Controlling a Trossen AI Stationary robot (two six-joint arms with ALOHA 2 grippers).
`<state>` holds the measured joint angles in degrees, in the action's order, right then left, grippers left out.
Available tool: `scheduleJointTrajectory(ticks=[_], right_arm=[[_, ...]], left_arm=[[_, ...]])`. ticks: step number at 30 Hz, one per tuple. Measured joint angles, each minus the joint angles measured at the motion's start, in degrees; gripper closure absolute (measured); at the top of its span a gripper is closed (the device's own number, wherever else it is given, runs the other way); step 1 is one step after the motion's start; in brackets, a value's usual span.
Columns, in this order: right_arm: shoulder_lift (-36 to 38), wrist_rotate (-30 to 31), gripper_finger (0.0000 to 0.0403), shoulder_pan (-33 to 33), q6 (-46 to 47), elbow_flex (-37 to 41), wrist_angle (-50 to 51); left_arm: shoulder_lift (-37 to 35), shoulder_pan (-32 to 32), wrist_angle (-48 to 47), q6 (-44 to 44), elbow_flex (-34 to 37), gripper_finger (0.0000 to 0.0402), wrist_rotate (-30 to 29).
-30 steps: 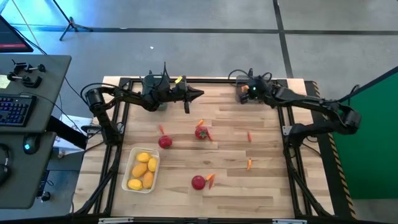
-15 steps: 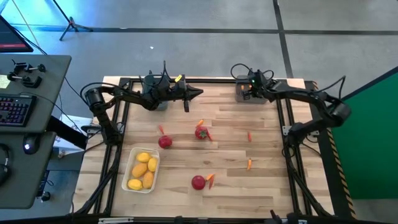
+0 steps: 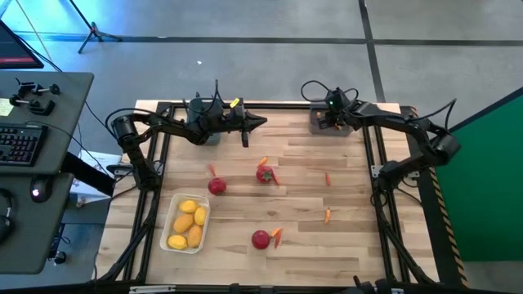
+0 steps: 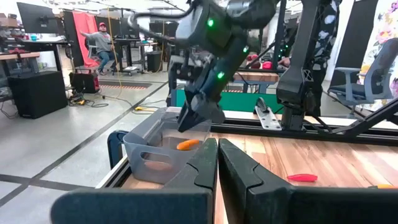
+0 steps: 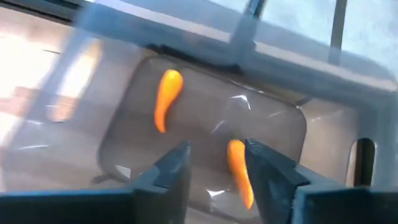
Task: Sort produce into baskets
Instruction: Put the orange chili pepper into the black bin, then put the red chili pepper into the black bin
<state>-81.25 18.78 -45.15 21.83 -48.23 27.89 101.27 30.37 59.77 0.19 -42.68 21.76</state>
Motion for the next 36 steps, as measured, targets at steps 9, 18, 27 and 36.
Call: scheduleJointTrajectory(ticks=[9,18,27,36], right_arm=[[0.78,-0.5,0.0218,10.69,1.01,-10.42,14.33],[0.78,-11.07,0.0217,26.82,3.32,-10.75,18.31],[0.76,-14.81,0.0217,42.83,0.26,-4.48,6.67],[-3.29,-16.01,0.0217,53.78,1.43,-3.39,-2.5]], left_arm=[[0.0,0.04,-0.03,0.02,0.0,0.0401,-0.02],[0.0,0.04,-0.36,1.58,0.0,0.0401,-0.04],[0.0,0.04,-1.16,1.88,0.0,0.0401,-0.28],[0.0,-0.02,-4.94,2.0,0.0,0.0401,-0.28]])
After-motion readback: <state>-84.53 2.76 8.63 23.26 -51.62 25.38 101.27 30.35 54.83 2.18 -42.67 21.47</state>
